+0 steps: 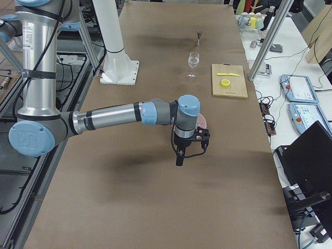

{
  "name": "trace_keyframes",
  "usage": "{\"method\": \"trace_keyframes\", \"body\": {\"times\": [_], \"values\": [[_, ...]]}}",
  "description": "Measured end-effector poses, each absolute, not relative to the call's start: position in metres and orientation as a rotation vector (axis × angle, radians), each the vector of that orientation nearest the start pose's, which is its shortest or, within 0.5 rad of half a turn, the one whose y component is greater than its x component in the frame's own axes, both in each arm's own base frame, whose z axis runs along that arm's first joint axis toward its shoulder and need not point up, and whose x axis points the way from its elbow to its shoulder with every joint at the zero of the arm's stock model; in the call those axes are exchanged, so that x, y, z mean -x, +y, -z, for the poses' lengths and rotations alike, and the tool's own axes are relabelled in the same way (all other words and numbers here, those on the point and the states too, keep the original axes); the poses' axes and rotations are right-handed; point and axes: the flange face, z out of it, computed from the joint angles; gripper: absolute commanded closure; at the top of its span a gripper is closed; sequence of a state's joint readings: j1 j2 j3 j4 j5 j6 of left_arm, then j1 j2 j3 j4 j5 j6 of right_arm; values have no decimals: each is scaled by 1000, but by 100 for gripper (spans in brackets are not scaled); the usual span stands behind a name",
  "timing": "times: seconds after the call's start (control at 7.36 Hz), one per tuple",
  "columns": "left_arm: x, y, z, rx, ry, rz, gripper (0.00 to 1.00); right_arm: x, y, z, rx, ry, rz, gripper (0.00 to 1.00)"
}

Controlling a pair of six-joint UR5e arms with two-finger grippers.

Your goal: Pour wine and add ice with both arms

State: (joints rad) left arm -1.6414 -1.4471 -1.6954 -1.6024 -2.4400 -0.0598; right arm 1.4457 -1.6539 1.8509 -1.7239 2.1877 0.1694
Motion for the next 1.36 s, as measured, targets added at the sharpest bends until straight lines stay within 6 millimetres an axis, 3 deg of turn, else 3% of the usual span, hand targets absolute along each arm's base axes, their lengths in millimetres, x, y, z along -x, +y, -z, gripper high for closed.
{"method": "trace_keyframes", "body": {"times": [0.82,1.36], "values": [[88,-433,-646,-87,866,84,1,-44,-417,-637,72,-626,-1,0],[88,-432,-645,-92,866,81,1,-49,-418,-646,37,-662,-13,0]]}}
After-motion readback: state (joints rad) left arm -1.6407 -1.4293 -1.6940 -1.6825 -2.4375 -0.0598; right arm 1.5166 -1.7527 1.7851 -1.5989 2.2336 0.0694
